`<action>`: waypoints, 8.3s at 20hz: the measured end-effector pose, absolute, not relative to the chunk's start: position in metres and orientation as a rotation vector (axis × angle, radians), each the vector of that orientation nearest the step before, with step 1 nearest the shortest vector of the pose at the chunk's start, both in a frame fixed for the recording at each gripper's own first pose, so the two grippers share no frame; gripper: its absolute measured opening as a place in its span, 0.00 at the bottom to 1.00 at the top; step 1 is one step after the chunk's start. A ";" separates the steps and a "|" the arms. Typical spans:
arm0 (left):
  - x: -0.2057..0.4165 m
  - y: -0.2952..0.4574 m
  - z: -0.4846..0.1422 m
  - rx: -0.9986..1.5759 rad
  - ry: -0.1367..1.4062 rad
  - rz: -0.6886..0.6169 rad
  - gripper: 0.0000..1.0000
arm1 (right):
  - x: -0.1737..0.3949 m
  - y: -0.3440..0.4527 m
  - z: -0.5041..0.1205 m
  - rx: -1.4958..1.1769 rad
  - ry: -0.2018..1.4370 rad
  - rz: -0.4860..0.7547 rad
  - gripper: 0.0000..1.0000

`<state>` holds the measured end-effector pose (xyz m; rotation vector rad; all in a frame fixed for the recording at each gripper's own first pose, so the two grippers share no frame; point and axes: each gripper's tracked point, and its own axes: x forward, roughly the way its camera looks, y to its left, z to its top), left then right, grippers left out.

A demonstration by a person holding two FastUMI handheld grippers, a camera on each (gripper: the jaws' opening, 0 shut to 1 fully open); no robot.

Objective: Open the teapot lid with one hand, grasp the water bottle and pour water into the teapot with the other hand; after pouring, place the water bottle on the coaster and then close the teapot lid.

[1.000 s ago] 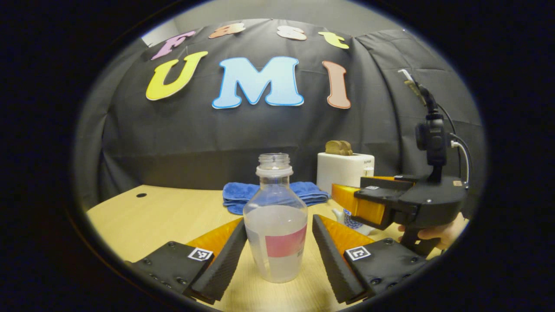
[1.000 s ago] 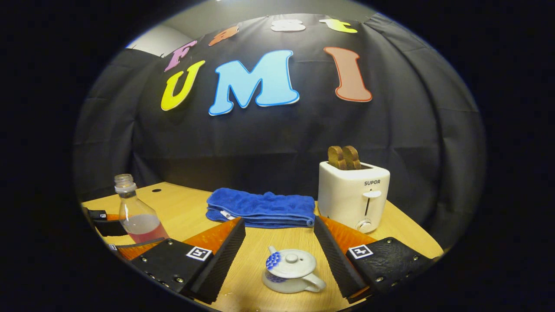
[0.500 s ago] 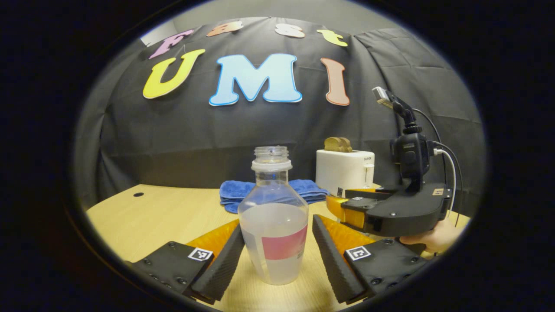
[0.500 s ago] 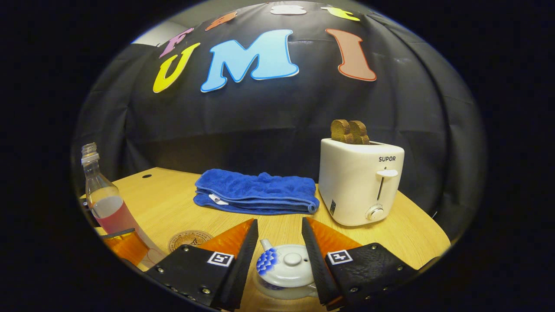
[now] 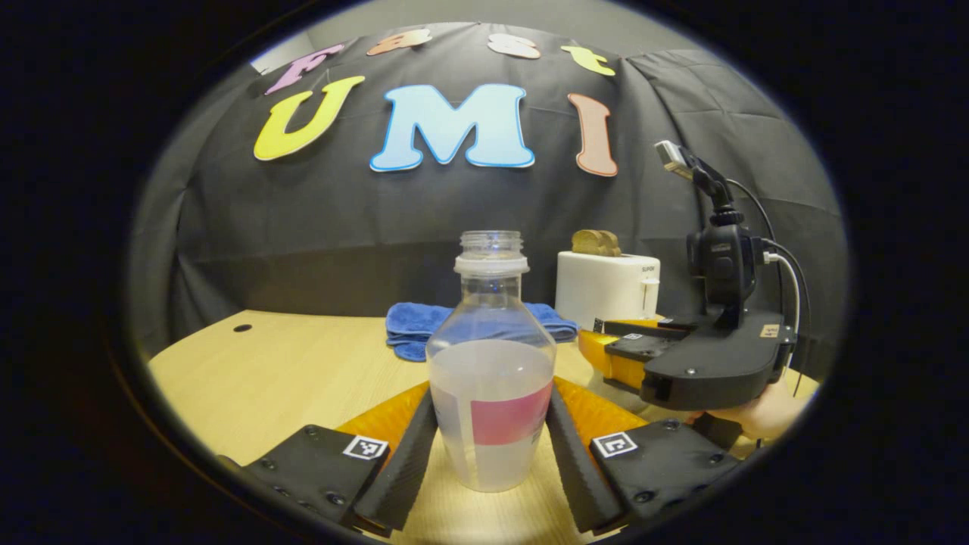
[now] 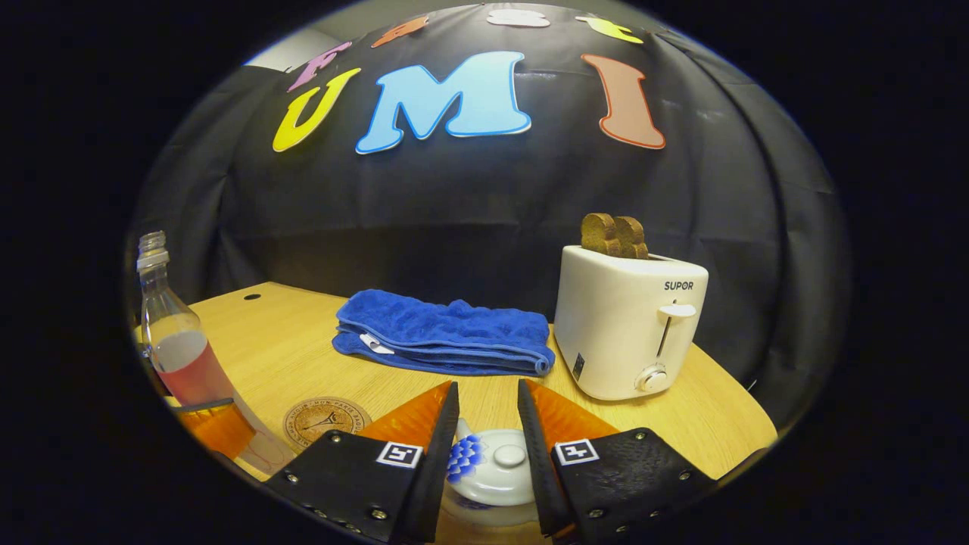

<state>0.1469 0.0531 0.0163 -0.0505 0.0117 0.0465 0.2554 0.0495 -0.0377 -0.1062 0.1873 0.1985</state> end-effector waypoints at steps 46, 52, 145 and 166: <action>0.225 0.024 0.017 1.139 0.278 -0.055 0.85 | 0.178 -0.105 0.012 0.106 0.090 0.127 0.10; 0.236 0.016 0.019 1.391 0.323 -0.098 0.85 | 0.179 -0.114 0.009 0.100 0.103 0.111 0.10; 0.269 -0.050 -0.028 0.034 0.049 -0.041 0.84 | 0.181 -0.124 -0.006 0.142 0.162 0.107 0.10; 0.239 -0.020 -0.042 -0.071 0.037 -0.032 1.00 | 0.215 0.013 0.018 0.129 0.198 0.349 0.10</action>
